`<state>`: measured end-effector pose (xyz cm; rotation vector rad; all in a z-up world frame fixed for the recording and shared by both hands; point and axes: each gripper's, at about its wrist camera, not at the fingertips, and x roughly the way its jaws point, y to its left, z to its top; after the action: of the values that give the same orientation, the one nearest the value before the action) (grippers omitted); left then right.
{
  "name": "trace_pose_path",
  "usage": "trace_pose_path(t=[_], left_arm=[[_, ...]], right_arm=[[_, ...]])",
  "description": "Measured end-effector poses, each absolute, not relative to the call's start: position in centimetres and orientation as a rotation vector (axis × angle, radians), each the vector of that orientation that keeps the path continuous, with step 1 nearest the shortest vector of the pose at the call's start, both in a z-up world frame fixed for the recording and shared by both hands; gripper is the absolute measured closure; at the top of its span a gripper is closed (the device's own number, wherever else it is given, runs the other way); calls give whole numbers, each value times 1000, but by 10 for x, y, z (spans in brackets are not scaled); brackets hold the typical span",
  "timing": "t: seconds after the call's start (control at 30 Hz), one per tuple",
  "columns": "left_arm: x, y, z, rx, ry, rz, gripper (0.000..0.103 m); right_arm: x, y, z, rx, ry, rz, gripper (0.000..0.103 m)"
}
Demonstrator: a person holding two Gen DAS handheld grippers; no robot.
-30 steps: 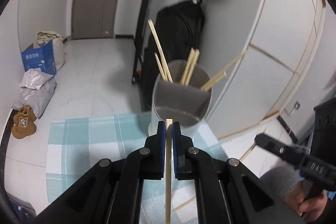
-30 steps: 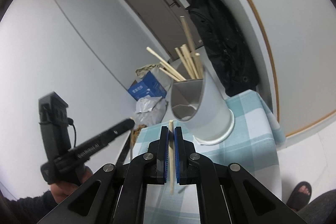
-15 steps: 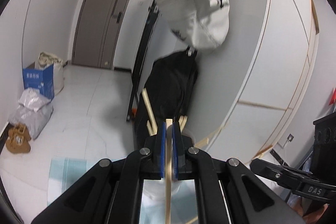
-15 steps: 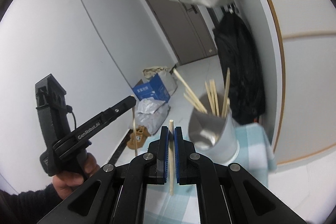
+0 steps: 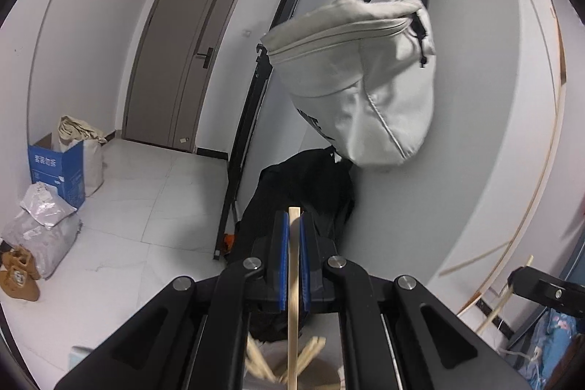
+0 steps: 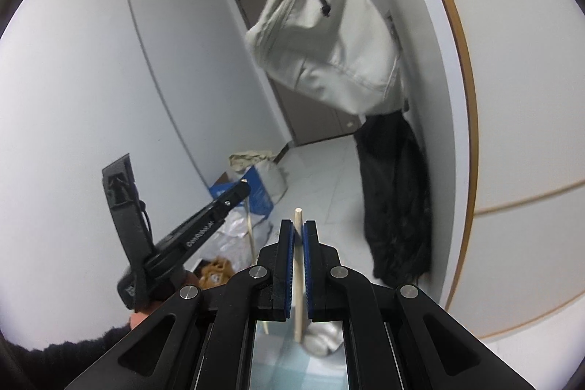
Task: Organize utensils
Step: 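Carry the chopstick over the white holder with the right gripper, then open the right gripper to drop the chopstick into the holder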
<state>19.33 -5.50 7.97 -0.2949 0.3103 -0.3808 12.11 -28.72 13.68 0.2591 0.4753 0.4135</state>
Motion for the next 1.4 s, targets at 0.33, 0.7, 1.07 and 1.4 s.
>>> trace_pose_path(t=[0.33, 0.7, 1.07, 1.4], left_arm=[[205, -69, 56, -252, 224, -310, 101], [193, -67, 29, -224, 202, -311, 101], [174, -73, 26, -127, 261, -425, 101], [174, -67, 22, -78, 426, -589, 101]], right_arm=[[176, -286, 120, 220, 509, 348, 99], [209, -273, 82, 162, 571, 336, 99], [205, -270, 66, 175, 606, 362, 99], [194, -250, 43, 127, 632, 368, 99]])
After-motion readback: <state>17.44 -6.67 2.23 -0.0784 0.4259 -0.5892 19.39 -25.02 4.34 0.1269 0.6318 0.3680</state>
